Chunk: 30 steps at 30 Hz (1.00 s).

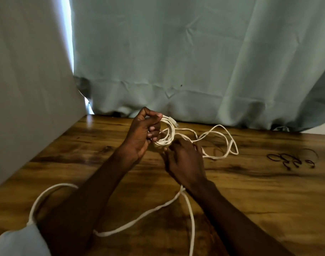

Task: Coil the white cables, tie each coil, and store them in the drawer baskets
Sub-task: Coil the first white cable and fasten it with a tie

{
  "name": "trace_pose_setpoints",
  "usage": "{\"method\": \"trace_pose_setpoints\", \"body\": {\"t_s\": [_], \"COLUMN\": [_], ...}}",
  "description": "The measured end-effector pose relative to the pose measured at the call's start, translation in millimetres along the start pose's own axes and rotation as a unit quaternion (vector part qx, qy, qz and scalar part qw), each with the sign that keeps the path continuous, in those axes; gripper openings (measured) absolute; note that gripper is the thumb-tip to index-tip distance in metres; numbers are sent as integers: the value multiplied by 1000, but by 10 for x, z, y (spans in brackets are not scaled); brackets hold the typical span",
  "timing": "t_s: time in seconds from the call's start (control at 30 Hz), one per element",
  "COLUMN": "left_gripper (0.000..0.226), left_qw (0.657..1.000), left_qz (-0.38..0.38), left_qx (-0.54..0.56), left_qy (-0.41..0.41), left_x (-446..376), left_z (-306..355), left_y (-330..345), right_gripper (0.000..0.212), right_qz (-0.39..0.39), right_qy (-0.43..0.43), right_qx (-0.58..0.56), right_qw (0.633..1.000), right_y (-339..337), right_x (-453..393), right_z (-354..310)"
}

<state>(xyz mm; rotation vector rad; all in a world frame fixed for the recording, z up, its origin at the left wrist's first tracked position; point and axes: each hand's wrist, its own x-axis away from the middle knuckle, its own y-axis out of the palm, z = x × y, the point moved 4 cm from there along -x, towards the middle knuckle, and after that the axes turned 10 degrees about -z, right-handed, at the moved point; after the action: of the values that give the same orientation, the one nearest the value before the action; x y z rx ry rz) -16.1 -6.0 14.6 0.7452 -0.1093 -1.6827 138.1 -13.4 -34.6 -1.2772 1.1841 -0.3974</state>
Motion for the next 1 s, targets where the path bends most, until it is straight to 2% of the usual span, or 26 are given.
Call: {"method": "trace_pose_setpoints", "body": {"t_s": [0.3, 0.4, 0.47, 0.6, 0.67, 0.73, 0.77, 0.8, 0.87, 0.93, 1.0], "left_gripper": [20, 23, 22, 16, 17, 16, 14, 13, 13, 15, 14], "left_qw": [1000, 1000, 1000, 999, 999, 999, 999, 999, 998, 998, 998], "left_qz": [21, 19, 19, 12, 8, 0, -8, -17, -36, -47, -37], "left_qx": [-11, -16, -25, -34, -35, -36, -33, -30, -36, -45, -49], "left_qy": [19, 8, -1, 0, 3, 6, 11, 15, 23, 26, 31], "left_x": [-56, -70, -73, -44, -37, -25, -26, -28, -21, -4, 25], "left_z": [36, 7, -23, -33, -23, -6, 6, 19, 43, 53, 79], "left_y": [-258, -266, -226, -173, -162, -117, -80, -40, 37, 95, 111], "right_gripper": [33, 36, 37, 35, 32, 25, 24, 27, 35, 39, 32], "right_qz": [-32, -13, 27, 162, 192, 149, 114, 87, 82, 136, 203], "right_qy": [141, 166, 156, 105, 51, 2, -21, -43, -78, -87, -75], "right_qx": [89, 102, 90, -35, -167, -396, -477, -512, -482, -399, -319], "right_qw": [985, 981, 983, 980, 966, 906, 871, 853, 869, 903, 923], "right_y": [278, 257, 182, -27, -143, -247, -299, -356, -411, -425, -428], "right_x": [-807, -880, -871, -682, -580, -464, -400, -319, -177, -105, -101], "right_z": [296, 338, 307, 340, 389, 344, 284, 216, 161, 257, 407]}}
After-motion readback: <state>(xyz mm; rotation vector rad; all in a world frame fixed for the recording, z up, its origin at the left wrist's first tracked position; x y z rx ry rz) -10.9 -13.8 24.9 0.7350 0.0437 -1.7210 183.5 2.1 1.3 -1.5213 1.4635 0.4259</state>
